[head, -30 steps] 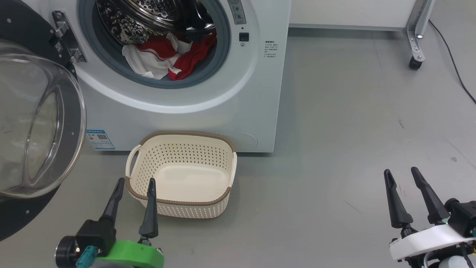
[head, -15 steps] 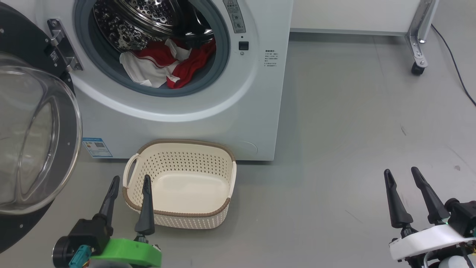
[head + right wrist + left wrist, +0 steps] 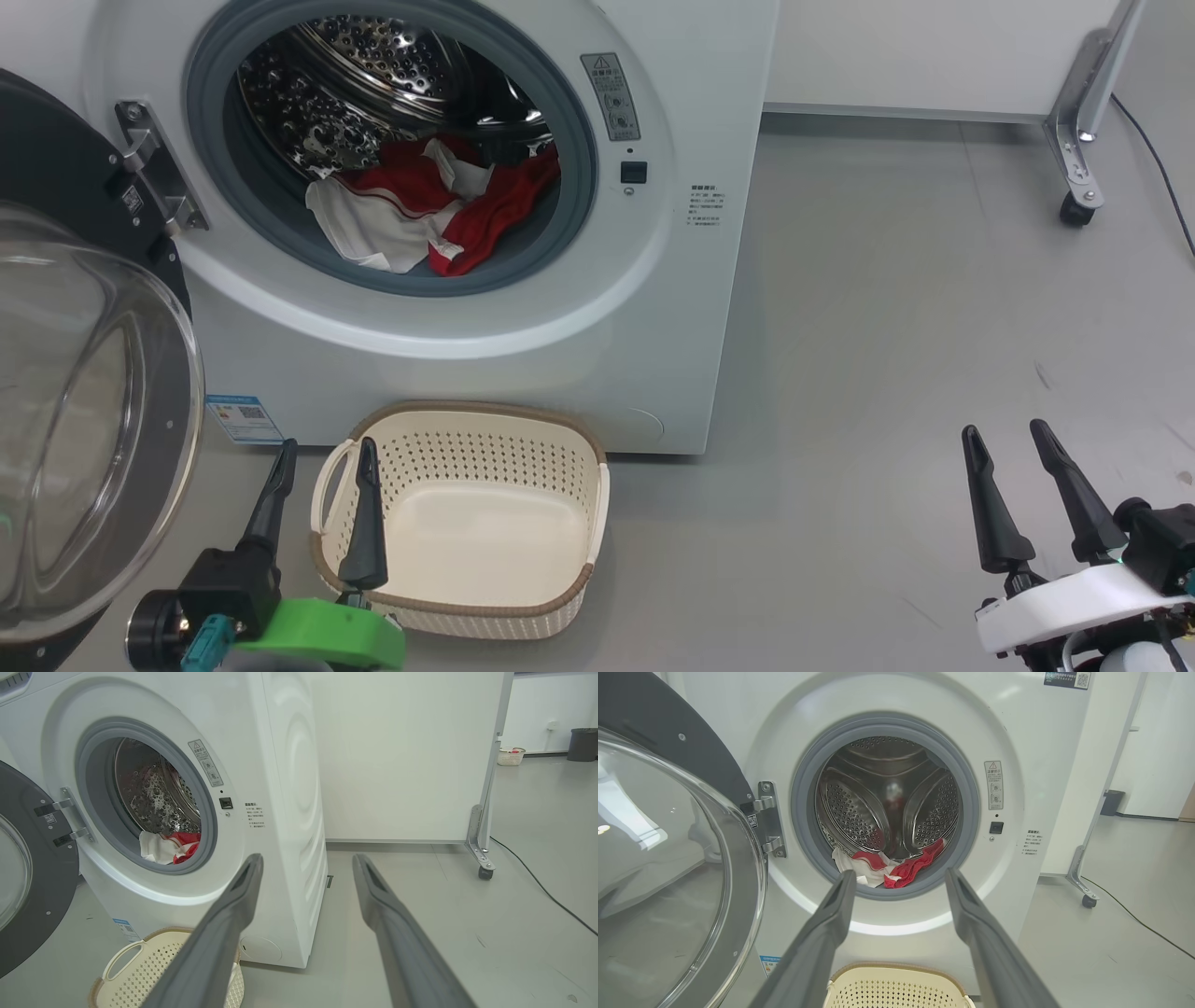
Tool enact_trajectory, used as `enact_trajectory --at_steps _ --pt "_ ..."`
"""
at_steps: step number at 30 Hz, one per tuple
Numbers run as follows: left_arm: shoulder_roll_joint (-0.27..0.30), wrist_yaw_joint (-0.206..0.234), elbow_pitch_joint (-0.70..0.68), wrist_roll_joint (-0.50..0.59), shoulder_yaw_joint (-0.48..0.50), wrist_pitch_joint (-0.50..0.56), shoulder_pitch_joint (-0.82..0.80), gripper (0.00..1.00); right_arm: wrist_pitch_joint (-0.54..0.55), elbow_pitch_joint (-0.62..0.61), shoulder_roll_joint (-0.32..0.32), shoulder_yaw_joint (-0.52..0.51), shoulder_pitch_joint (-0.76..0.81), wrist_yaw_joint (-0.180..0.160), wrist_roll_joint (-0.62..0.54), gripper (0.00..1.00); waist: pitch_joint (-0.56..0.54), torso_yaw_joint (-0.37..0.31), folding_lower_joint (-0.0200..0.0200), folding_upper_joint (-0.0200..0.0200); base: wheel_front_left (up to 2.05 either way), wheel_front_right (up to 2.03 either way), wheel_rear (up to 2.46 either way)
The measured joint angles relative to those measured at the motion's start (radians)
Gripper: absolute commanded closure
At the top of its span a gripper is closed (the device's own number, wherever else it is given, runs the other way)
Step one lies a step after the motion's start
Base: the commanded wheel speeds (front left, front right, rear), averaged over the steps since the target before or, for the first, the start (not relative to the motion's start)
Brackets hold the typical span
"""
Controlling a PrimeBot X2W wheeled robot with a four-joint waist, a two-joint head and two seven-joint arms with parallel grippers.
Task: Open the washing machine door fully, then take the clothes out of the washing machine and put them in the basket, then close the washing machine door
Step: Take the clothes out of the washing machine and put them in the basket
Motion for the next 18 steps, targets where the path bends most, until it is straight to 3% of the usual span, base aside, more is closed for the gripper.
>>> enact_trajectory --at_steps 18 --pt "0.0 -0.002 0.008 0.015 -0.019 0.0 0.001 0.0 0.0 0.001 0.0 0.005 0.0 0.0 0.001 0.0 -0.001 -0.003 0.0 0.0 0.85 -0.87 0.02"
